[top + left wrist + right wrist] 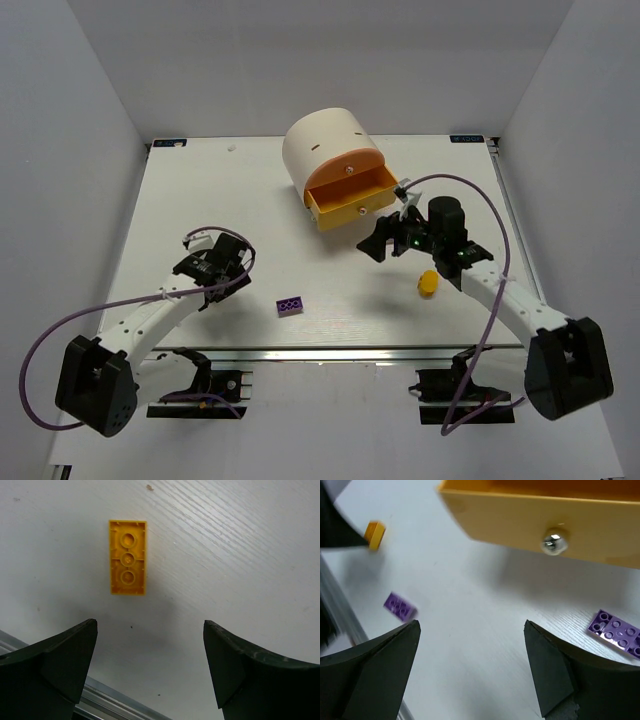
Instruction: Sort the legos into containers by color
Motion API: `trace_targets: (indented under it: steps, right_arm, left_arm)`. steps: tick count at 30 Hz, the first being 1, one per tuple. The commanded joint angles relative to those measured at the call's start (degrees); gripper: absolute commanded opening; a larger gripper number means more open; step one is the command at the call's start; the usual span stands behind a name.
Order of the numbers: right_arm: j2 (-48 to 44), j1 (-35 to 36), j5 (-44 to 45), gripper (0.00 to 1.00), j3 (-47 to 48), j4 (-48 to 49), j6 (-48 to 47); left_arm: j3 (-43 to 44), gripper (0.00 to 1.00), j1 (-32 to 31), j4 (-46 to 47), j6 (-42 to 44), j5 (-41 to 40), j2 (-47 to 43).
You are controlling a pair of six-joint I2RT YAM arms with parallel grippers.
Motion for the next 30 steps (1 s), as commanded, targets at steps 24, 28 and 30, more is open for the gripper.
trace_targets:
  steps: [24, 28, 30]
  right_arm:
    - [-15.3, -1.6, -15.2, 0.74, -1.0, -12.1, -25.6]
    - [-15.4, -2.2, -14.6, 0.72, -0.2, -12.0, -25.7]
    - [-15.3, -2.3, -14.1, 0.71, 0.5, -11.9, -25.5]
  left_arm:
    - [1.2, 0.82, 20.1, 16.3, 18.1, 13.4, 14.9]
    - [0.1, 0.62, 20.1, 16.8, 18.0, 14.9, 15.2]
    - [-1.2, 0.54, 20.1, 17.4, 17.7, 15.5, 14.5]
